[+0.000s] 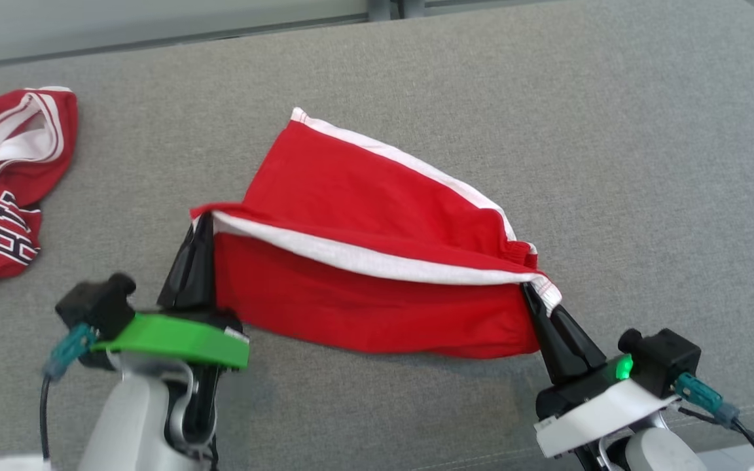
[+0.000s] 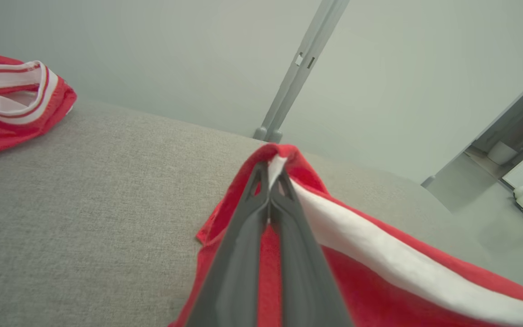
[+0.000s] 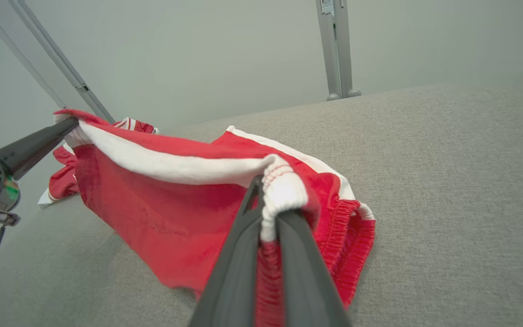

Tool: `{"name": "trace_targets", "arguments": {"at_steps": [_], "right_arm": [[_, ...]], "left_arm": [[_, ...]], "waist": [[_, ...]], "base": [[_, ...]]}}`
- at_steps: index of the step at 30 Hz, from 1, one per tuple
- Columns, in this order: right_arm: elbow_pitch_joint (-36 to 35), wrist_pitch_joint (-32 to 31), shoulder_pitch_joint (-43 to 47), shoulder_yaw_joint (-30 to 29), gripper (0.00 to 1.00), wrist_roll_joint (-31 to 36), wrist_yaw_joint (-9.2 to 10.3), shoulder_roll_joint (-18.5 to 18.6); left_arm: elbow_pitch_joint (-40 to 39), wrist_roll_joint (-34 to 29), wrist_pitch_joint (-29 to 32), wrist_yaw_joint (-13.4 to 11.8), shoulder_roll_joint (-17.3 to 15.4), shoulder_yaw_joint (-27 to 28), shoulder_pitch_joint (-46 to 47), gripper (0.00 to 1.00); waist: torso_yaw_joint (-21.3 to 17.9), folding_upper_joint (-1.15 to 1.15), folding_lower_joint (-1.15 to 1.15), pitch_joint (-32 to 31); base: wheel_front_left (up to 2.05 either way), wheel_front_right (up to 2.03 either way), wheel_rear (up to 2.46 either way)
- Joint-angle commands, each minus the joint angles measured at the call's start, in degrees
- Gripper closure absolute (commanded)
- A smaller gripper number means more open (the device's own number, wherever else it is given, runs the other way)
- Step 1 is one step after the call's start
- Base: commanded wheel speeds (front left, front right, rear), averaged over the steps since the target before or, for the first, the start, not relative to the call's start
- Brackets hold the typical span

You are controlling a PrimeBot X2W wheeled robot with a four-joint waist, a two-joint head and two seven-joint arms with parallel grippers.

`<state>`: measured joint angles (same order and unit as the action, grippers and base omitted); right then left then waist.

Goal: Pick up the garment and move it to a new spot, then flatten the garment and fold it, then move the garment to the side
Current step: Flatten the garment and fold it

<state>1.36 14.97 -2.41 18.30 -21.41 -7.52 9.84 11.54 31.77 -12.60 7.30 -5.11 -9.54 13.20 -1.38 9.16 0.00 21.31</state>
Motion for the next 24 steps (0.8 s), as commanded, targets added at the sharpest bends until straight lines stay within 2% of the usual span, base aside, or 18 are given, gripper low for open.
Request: {"name": "trace_targets", "arguments": {"at_steps": [1, 9, 14, 24], "right_arm": [[0.8, 0.1, -1.2, -0.1, 1.0, -1.0, 0.06, -0.4], [6.6, 0.1, -7.2, -0.2, 1.0, -2.8, 0.06, -3.6], [10.1, 0.1, -11.0, 0.2, 1.0, -4.0, 0.06, -5.2], [14.2, 0.1, -15.5, 1.3, 1.0, -5.2, 0.06, -6.7]], "left_arm": [[1.8, 0.2, 0.4, 0.2, -1.0, -0.6, 2.9, 1.0], [16.6, 0.8, 3.8, 0.2, -4.0, -6.3, 18.3, 1.0], [24.7, 0.6, 3.5, 0.2, -5.6, -8.8, 25.9, 1.0], [35.7, 1.0, 4.7, 0.2, -7.5, -14.1, 36.1, 1.0]], "waist": [[-1.2, 0.0, 0.0, 1.7], [-5.0, 0.0, 0.0, 6.5], [-7.8, 0.0, 0.0, 9.5], [-11.1, 0.0, 0.0, 13.2]], "base": [[0.0, 0.0, 0.0], [0.0, 0.0, 0.0], [0.0, 0.0, 0.0], [0.0, 0.0, 0.0]]}}
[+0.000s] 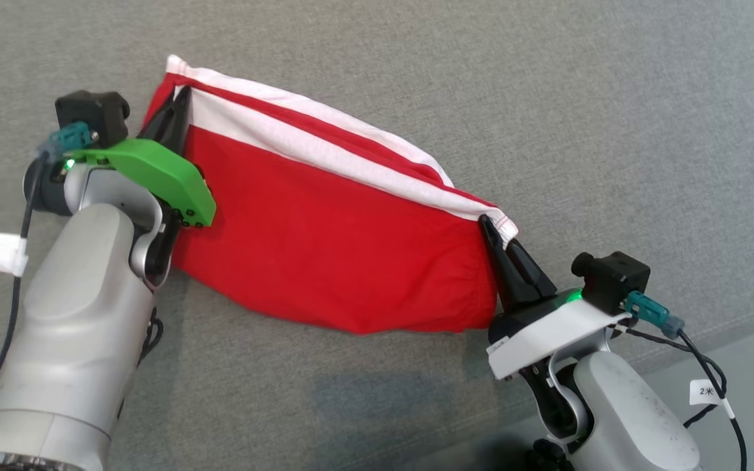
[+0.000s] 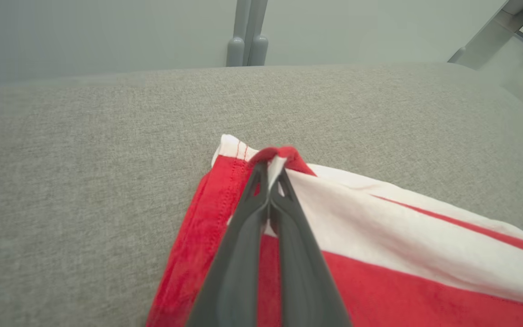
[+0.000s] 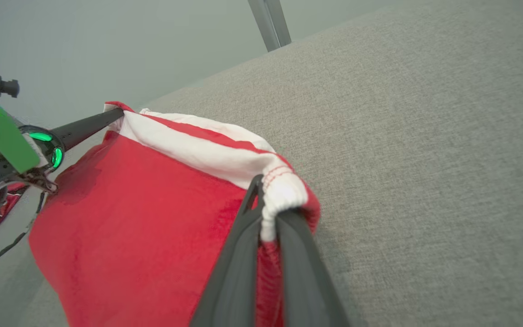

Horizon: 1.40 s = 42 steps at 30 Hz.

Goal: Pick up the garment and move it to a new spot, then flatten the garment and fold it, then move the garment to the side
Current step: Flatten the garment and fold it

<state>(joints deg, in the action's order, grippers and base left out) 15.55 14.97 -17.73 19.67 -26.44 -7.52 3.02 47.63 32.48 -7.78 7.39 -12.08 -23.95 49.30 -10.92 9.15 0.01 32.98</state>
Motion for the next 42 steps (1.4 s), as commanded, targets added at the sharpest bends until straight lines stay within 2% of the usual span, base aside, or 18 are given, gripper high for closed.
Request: {"name": "trace_targets", "arguments": {"at_steps": [1, 7, 17, 18, 19, 20, 21, 32, 42], "right_arm": [[0.2, 0.1, -0.5, 0.1, 1.0, -0.2, 0.06, 0.1], [1.8, 0.1, -2.2, 0.9, 1.0, -0.6, 0.06, -0.2], [3.7, 0.1, -4.1, 2.3, 1.0, -2.3, 0.06, -0.2], [3.8, 0.1, -4.3, 2.1, 0.79, -2.2, 0.06, -0.1], [3.7, 0.1, -4.3, 1.7, 0.14, -2.1, 0.06, -0.1], [3.5, 0.1, -4.2, 1.4, 0.0, -2.2, 0.06, -0.1], [3.4, 0.1, -4.1, 1.1, 0.0, -2.0, 0.06, -0.1], [0.6, 0.1, 1.4, -2.8, 0.0, 2.7, 0.06, -0.2], [-4.0, 0.1, 7.6, -7.5, 0.0, 6.3, 0.06, -0.2]], "left_arm": [[0.5, 0.4, 0.0, 0.1, -0.5, -0.1, 1.0, 1.0], [5.3, 1.0, 0.0, 0.1, -1.2, -2.3, 5.4, 1.0], [13.4, 1.3, -2.9, 0.0, -0.9, -3.0, 9.5, 1.0], [14.3, 1.4, -3.6, 0.0, -0.8, -3.1, 9.9, 1.0], [14.9, 1.5, -4.2, 0.0, -0.5, -3.0, 10.3, 0.72], [15.0, 1.5, -4.6, 0.0, -0.4, -3.0, 10.4, 0.5], [15.1, 1.7, -4.8, 0.0, -0.2, -3.1, 10.5, 0.0], [13.6, 4.1, -5.8, 0.0, 0.4, -5.5, 6.7, 0.0], [10.0, 8.8, -5.2, 0.0, -2.7, -7.2, 0.5, 0.0]], "waist": [[-1.8, 0.01, -0.01, 1.7], [-2.7, 0.01, -0.01, 2.3], [-2.5, 0.01, -0.01, 1.9], [-2.4, 0.01, -0.01, 1.9], [-2.2, 0.01, -0.01, 1.9], [-2.1, 0.01, -0.01, 1.9], [-2.1, 0.01, -0.01, 1.8], [0.2, 0.01, -0.01, -1.4], [1.2, 0.01, -0.01, -5.0]], "base": [[0.0, 0.0, 0.0], [0.0, 0.0, 0.0], [0.0, 0.0, 0.0], [0.0, 0.0, 0.0], [0.0, 0.0, 0.0], [0.0, 0.0, 0.0], [0.0, 0.0, 0.0], [0.0, 0.0, 0.0], [0.0, 0.0, 0.0]]}}
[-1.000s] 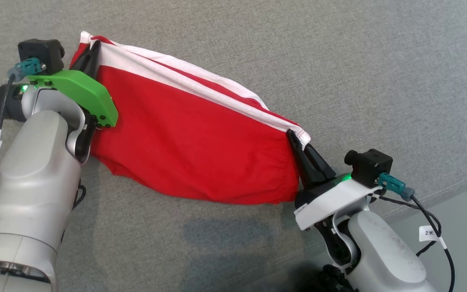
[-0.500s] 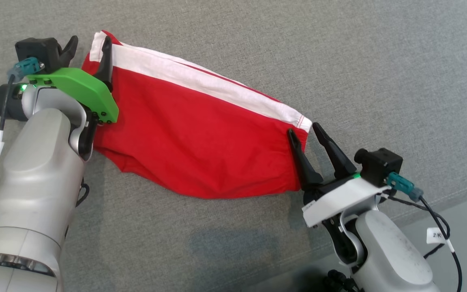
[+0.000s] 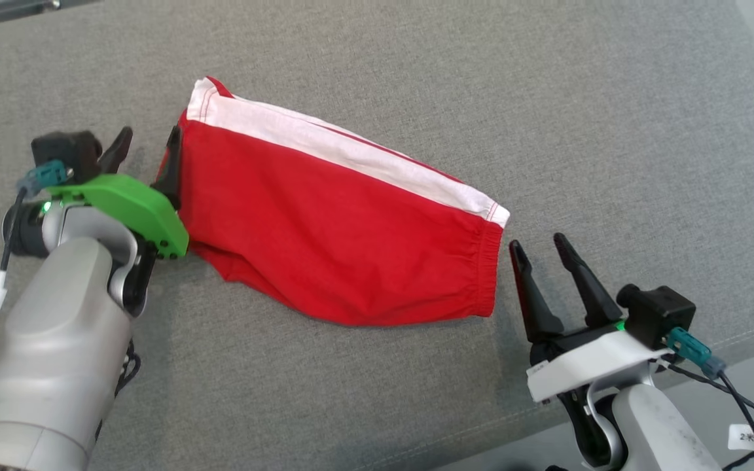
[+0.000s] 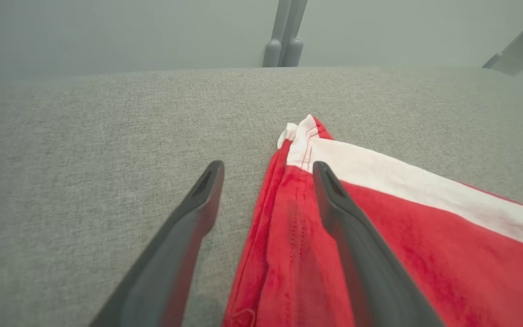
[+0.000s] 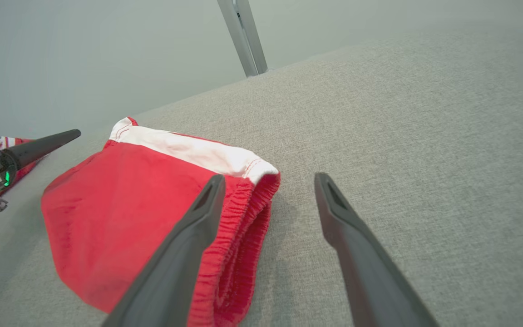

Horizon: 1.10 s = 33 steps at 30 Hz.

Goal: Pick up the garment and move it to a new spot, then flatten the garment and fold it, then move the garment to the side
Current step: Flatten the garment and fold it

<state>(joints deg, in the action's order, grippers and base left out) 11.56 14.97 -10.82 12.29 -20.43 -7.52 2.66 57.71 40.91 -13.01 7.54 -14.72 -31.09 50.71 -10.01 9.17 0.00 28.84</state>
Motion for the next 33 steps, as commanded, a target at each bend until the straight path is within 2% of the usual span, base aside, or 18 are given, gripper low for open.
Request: {"name": "trace_targets", "arguments": {"at_steps": [1, 10, 16, 24, 25, 26, 27, 28, 33], "right_arm": [[-0.7, 0.1, 1.2, -0.6, 0.0, 0.7, 0.06, 0.2], [-4.1, 0.1, 3.8, -3.2, 0.0, 2.6, 0.06, 0.2], [-4.9, -0.1, 4.0, -3.6, 0.0, 2.7, 0.06, 0.2], [-5.5, -0.1, 4.1, -3.4, 0.0, 2.3, 0.06, 0.2], [-5.5, -0.1, 4.1, -3.4, 0.0, 2.2, 0.06, 0.2], [-5.6, -0.1, 4.0, -3.3, 0.0, 2.1, 0.06, 0.2], [-5.7, -0.1, 4.0, -3.3, 0.0, 2.1, 0.06, 0.2], [-5.8, -0.1, 4.0, -3.3, 0.0, 2.2, 0.06, 0.2], [-6.1, 0.0, 4.4, -4.0, 0.0, 2.9, 0.06, 0.2]], "left_arm": [[-0.2, 0.8, 0.3, -0.1, -0.3, -0.1, -1.6, 0.0], [0.4, 3.2, 6.1, -0.1, -1.4, -2.2, -4.9, 0.0], [1.0, 2.4, 10.5, -0.4, -2.2, -4.3, -4.4, 0.0], [2.5, 3.2, 14.9, -1.1, -1.6, -5.2, -5.4, 0.0], [2.8, 3.4, 15.4, -1.1, -1.5, -5.3, -5.7, 0.1], [2.9, 3.4, 15.7, -1.1, -1.3, -5.5, -6.1, 0.45], [2.8, 3.6, 16.0, -1.0, -1.1, -5.5, -6.4, 0.67], [2.6, 3.8, 16.2, -0.9, -0.8, -5.5, -6.6, 1.0], [1.1, 4.7, 15.6, -0.6, -0.5, -5.5, -7.4, 1.0]], "waist": [[0.3, 0.0, 0.0, -1.3], [-0.4, 0.0, 0.0, -2.8], [-0.8, 0.0, 0.0, -3.0], [-1.1, 0.0, 0.0, -3.5], [-1.2, 0.0, 0.0, -3.6], [-1.2, 0.0, 0.0, -3.8], [-1.2, 0.0, 0.0, -3.9], [-1.2, 0.0, 0.0, -4.0], [-0.5, 0.0, 0.0, -4.9]], "base": [[0.0, 0.0, 0.0], [0.0, 0.0, 0.0], [0.0, 0.0, 0.0], [0.0, 0.0, 0.0], [0.0, 0.0, 0.0], [0.0, 0.0, 0.0], [0.0, 0.0, 0.0], [0.0, 0.0, 0.0], [0.0, 0.0, 0.0]]}}
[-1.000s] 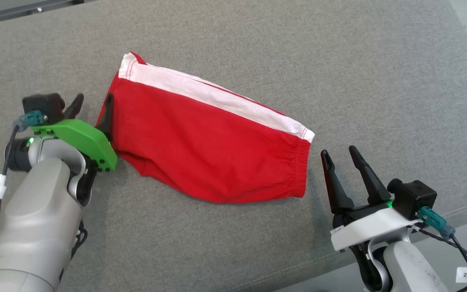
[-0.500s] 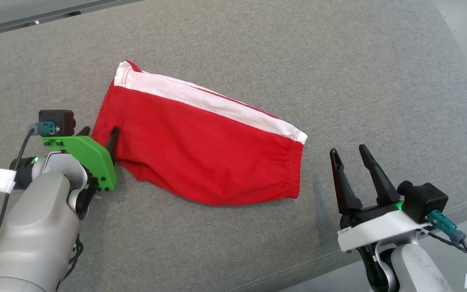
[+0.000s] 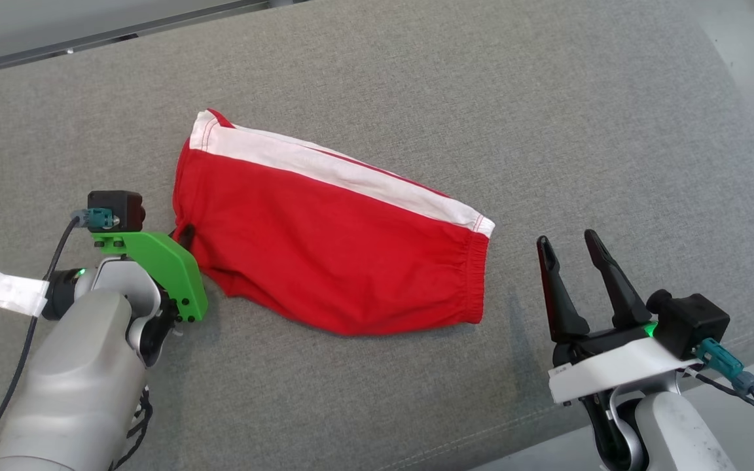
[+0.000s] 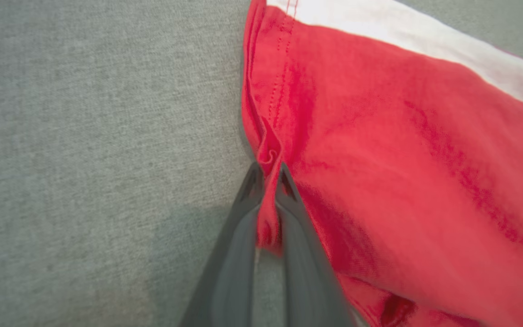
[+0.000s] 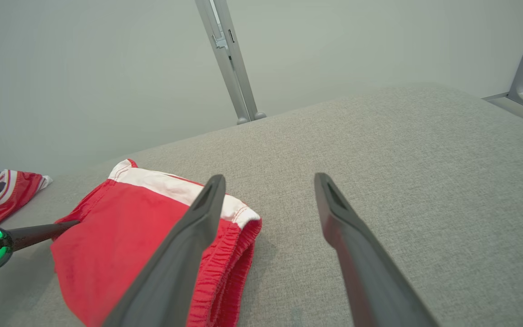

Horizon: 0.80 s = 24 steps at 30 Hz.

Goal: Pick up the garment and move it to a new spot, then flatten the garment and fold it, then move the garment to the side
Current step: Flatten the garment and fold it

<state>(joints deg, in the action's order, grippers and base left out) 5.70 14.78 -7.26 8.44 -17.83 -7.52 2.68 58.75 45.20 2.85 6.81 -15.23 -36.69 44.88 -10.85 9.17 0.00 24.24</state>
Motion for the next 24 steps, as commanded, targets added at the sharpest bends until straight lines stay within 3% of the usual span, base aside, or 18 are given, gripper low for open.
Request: {"name": "trace_targets", "arguments": {"at_steps": [1, 15, 24], "right_arm": [[-0.2, 0.2, 0.9, -0.4, 0.0, 0.4, 0.06, 0.2], [-1.0, -1.4, 1.4, -3.7, 0.0, 2.7, 0.06, 0.2], [-1.8, -4.1, 2.8, -6.4, 0.0, 4.3, 0.06, 0.5]], "left_arm": [[-0.3, 0.5, -0.6, 0.2, 0.0, 0.3, -1.8, 1.0], [-8.9, 5.3, -9.0, -2.3, 0.4, 4.5, -12.3, 1.0], [-22.5, 7.4, -12.0, -7.9, 0.8, 5.8, -24.1, 1.0]], "waist": [[0.6, 0.0, 0.0, -0.6], [7.3, 0.0, 0.0, -4.6], [12.0, 0.0, 0.0, -7.5]], "base": [[0.0, 0.0, 0.0], [0.0, 0.0, 0.0], [0.0, 0.0, 0.0]]}}
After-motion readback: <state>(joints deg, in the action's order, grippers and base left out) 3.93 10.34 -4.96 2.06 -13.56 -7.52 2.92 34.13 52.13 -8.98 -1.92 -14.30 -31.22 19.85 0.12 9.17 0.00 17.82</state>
